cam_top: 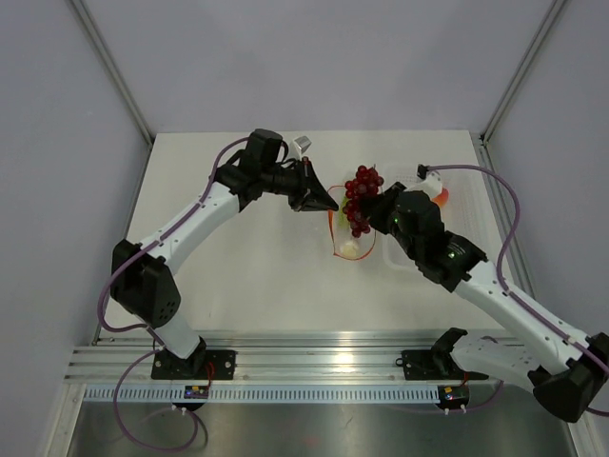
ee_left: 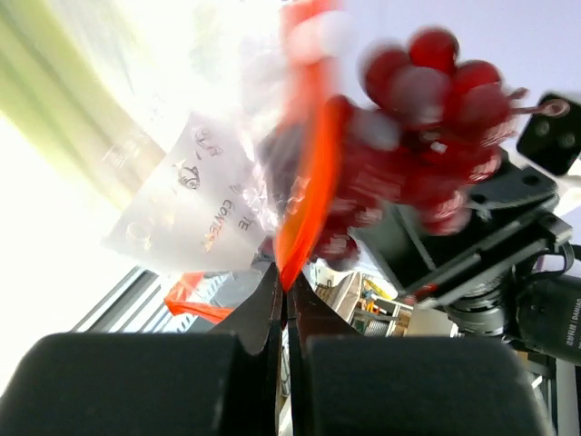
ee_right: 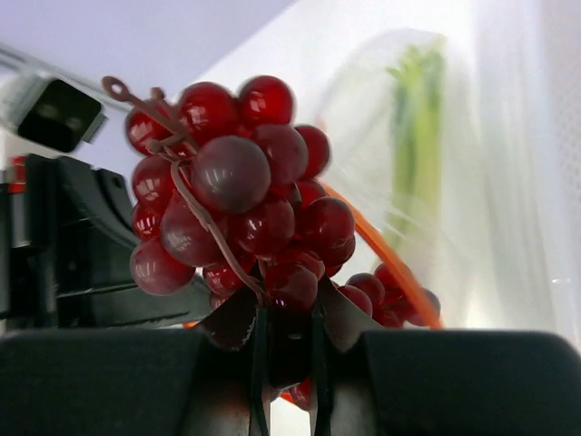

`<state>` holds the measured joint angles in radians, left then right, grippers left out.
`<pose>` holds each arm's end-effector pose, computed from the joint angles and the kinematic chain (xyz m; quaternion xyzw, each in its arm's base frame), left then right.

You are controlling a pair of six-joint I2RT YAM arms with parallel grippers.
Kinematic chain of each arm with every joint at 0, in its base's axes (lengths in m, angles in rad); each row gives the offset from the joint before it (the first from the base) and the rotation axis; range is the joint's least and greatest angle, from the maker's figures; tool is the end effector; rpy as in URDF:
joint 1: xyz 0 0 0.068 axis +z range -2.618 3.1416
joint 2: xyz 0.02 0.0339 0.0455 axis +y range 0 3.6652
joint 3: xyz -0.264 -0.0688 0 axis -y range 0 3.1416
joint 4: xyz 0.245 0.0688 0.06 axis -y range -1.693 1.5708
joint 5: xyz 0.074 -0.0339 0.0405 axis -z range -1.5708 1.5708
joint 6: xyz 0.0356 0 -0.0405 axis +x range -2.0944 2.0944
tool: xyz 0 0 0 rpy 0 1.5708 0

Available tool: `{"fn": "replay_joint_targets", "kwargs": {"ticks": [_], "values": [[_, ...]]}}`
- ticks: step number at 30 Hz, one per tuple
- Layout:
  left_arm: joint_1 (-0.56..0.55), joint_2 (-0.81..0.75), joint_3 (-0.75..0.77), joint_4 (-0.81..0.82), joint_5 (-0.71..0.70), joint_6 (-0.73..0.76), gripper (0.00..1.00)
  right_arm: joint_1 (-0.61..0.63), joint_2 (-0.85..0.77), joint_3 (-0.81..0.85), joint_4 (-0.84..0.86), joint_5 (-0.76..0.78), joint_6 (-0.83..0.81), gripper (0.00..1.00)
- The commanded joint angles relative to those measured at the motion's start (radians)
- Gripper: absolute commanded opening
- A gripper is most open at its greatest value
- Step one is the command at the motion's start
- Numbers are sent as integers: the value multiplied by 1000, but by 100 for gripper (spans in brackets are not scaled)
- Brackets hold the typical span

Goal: Place the food in the zip-top bag and seal the zipper
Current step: Place the fake fruit in the zipper food storage bag.

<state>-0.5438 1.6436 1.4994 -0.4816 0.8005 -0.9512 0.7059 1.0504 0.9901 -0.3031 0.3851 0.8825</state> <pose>0.3037 -0.2135 0.3431 0.0078 0.8390 -0.5394 0.0715 0.1890 0.1435 0.3496 0.1795 0.7953 0.2870 0.5029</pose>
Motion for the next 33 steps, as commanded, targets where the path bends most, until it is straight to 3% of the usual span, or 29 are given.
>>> {"fn": "replay_joint_targets", "kwargs": {"ticks": [1,7,16,27,33], "values": [[-4,-4,-17,161,69,-99,0,-8,-88,-21,4,104,-5,0],[-28,18,-34,357,114,-273,0,-8,-155,-103,105,81,-65,0],[-42,7,-97,541,117,-469,0,-6,-205,-286,461,14,-175,0],[-42,25,-171,713,88,-595,0,-6,-271,-303,506,-12,-220,0],[-42,62,-215,883,82,-707,0,-6,-309,-318,480,-51,-220,0]]}}
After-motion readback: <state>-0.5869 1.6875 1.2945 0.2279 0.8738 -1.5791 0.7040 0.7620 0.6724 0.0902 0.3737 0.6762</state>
